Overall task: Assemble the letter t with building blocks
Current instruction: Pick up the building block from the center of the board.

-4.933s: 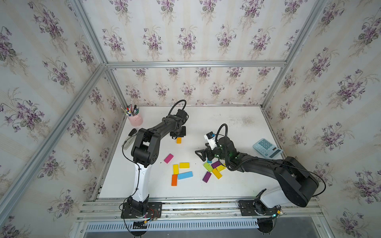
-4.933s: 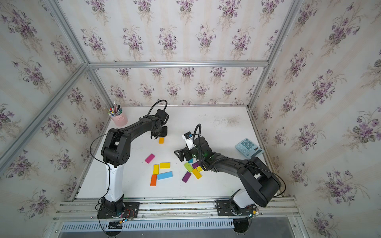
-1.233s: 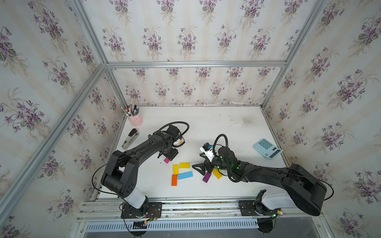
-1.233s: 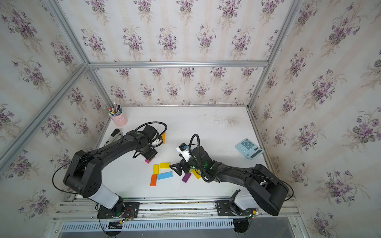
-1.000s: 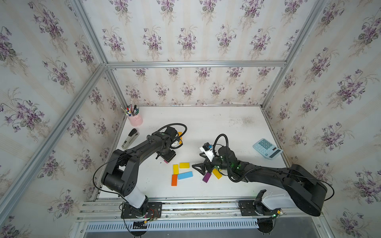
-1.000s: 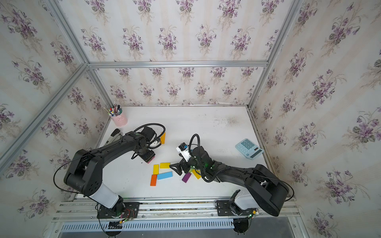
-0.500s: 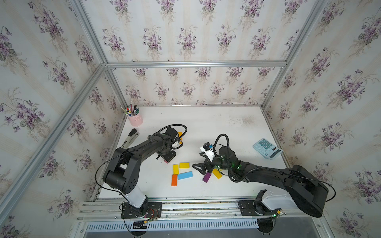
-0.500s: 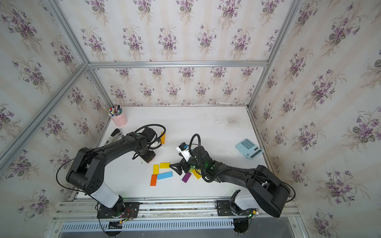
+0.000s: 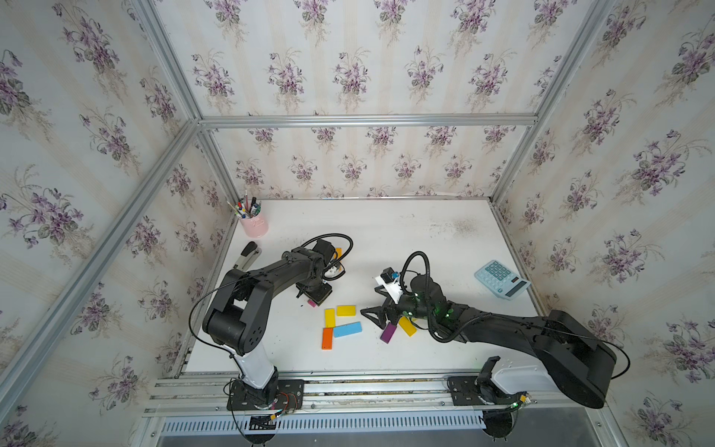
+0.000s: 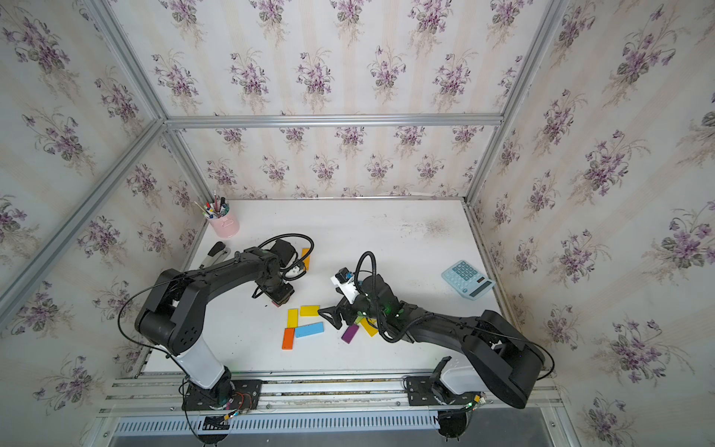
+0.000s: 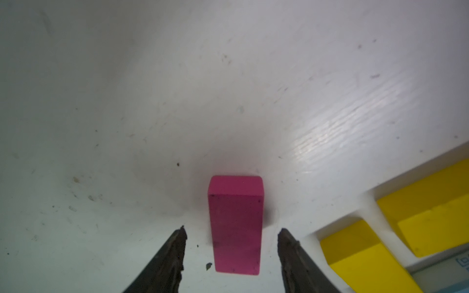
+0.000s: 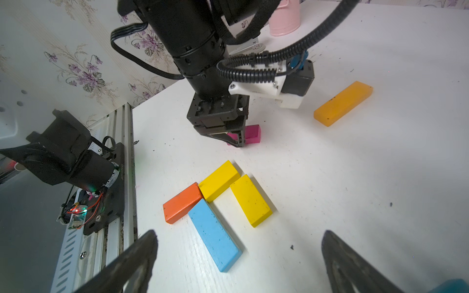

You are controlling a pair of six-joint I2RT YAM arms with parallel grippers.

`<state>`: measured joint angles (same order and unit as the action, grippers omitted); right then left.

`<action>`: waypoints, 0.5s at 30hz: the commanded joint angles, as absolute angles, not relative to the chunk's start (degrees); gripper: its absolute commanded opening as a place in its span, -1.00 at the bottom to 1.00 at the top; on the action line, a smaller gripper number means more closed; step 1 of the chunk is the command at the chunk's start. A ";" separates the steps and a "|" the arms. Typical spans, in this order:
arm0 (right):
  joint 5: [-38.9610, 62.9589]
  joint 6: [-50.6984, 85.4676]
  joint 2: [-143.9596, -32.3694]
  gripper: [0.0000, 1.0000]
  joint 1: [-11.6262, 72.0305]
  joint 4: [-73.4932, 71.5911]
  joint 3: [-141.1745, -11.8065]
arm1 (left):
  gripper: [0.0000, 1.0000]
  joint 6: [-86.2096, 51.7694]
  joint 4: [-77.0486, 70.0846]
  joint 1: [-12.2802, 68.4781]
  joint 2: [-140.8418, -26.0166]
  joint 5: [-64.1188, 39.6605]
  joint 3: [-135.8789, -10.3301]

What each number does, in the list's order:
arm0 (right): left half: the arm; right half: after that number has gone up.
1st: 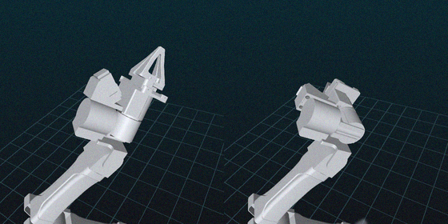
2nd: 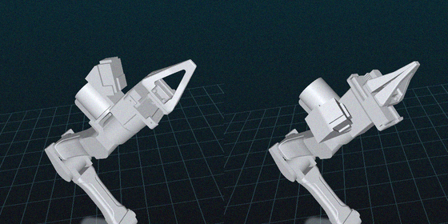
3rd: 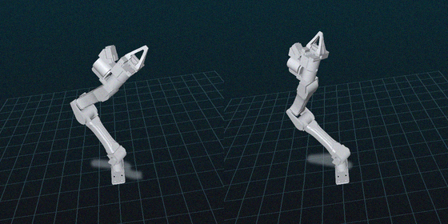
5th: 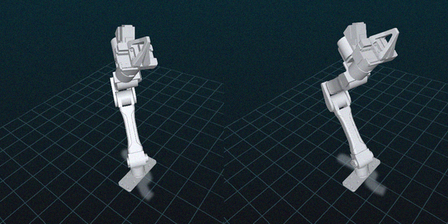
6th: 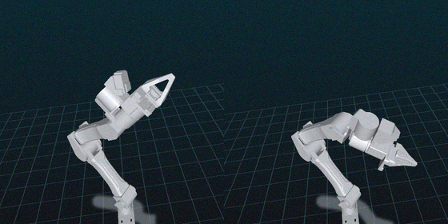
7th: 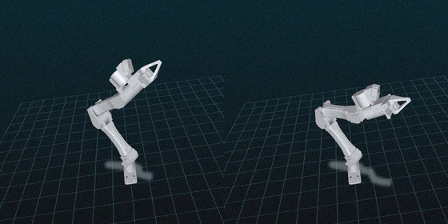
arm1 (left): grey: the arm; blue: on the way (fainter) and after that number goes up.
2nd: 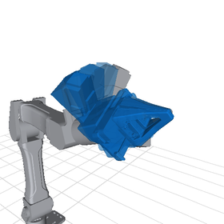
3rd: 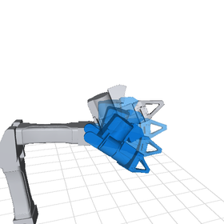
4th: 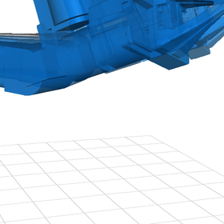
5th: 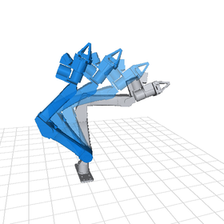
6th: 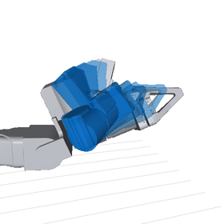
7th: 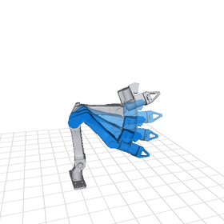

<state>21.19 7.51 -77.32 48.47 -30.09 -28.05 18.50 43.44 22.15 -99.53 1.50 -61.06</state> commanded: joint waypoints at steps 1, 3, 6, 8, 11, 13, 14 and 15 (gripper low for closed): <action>20.93 7.20 -77.52 1.00 48.51 -30.68 -28.39 | 0.19 18.50 44.50 22.15 -99.92 1.36 -60.99; 21.07 7.20 -77.52 1.00 48.52 -30.76 -28.43 | 0.19 18.53 44.60 22.15 -100.19 1.58 -61.16; 21.01 7.13 -77.37 1.00 48.52 -30.50 -28.48 | 0.18 18.54 44.39 22.15 -100.44 1.28 -61.26; 20.83 7.12 -77.26 1.00 48.51 -30.44 -28.39 | 0.16 18.46 44.52 22.06 -100.75 1.23 -61.35; 20.77 7.10 -77.26 1.00 48.52 -30.40 -28.43 | 0.12 18.38 44.89 22.06 -101.29 1.07 -61.61; 20.92 7.12 -77.41 1.00 48.52 -30.41 -28.48 | 0.12 18.37 44.88 22.06 -101.38 0.97 -61.70; 20.88 7.12 -77.50 1.00 48.52 -30.41 -28.48 | 0.12 18.36 44.83 22.06 -101.50 0.97 -61.70; 20.91 7.12 -77.52 1.00 48.49 -30.32 -28.56 | 0.06 18.23 44.71 21.98 -101.50 0.88 -61.66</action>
